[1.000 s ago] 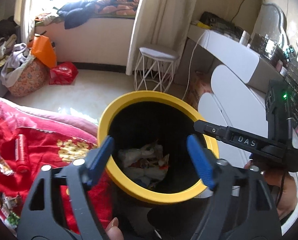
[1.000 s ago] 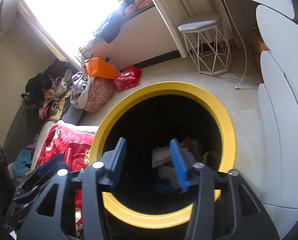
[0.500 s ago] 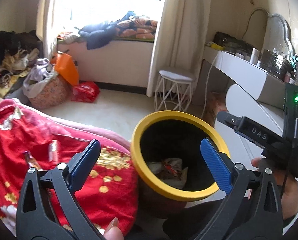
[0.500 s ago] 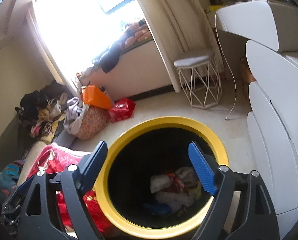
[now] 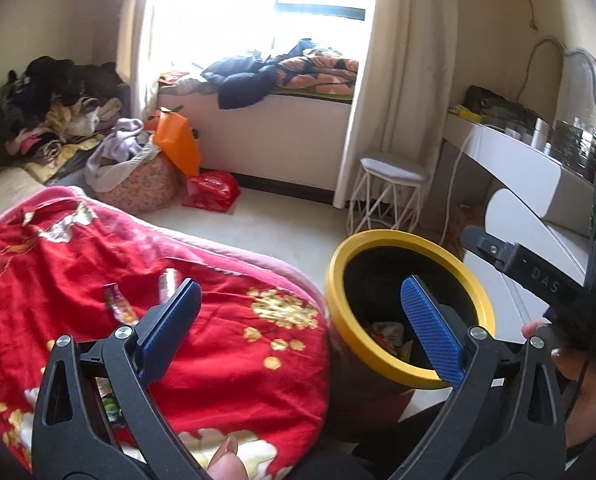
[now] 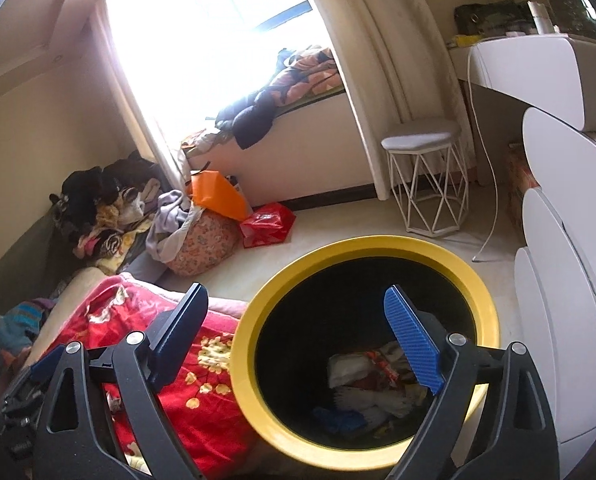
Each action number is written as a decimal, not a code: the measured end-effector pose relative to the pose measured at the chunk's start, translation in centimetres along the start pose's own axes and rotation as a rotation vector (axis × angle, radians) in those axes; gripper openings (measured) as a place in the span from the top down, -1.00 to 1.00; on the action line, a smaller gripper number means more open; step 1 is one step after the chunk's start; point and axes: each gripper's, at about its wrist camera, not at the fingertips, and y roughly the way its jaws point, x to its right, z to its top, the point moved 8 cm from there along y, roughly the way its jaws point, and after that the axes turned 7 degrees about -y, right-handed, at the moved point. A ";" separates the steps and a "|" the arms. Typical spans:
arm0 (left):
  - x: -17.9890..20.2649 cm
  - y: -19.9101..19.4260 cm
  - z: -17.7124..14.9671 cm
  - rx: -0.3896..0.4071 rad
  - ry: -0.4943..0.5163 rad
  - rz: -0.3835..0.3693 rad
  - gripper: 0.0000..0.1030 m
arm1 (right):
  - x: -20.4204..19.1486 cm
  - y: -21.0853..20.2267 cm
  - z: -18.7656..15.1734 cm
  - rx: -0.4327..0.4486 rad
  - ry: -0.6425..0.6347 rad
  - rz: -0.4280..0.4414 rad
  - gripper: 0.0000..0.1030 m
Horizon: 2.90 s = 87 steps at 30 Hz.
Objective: Collect trash
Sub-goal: 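Move both tools back over the bed toward the red can and wrappers, then grasp the green snack packet with the left tool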
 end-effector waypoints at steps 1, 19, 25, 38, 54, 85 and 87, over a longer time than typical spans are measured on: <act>-0.4 -0.2 0.1 0.005 -0.006 0.006 -0.79 | -0.4 0.0 0.0 0.002 -0.010 0.007 -0.69; -6.9 -3.0 1.3 0.066 -0.102 0.113 -0.79 | -6.9 0.1 -1.3 0.024 -0.175 0.149 -0.72; -8.6 -3.8 1.7 0.077 -0.114 0.138 -0.79 | -9.0 0.4 -2.0 0.010 -0.223 0.188 -0.72; -14.1 -5.2 0.7 0.054 -0.157 0.215 -0.79 | -13.8 1.3 -4.4 -0.063 -0.308 0.282 -0.72; -20.0 -6.6 -3.5 -0.058 -0.264 0.225 -0.77 | -19.0 3.9 -7.5 -0.226 -0.352 0.424 -0.52; -20.2 -1.5 -11.1 -0.342 -0.479 0.018 0.40 | -25.7 11.1 -14.5 -0.562 -0.366 0.638 0.55; -20.2 -1.3 -11.0 -0.340 -0.489 0.004 0.61 | -25.8 11.0 -14.5 -0.561 -0.349 0.658 0.70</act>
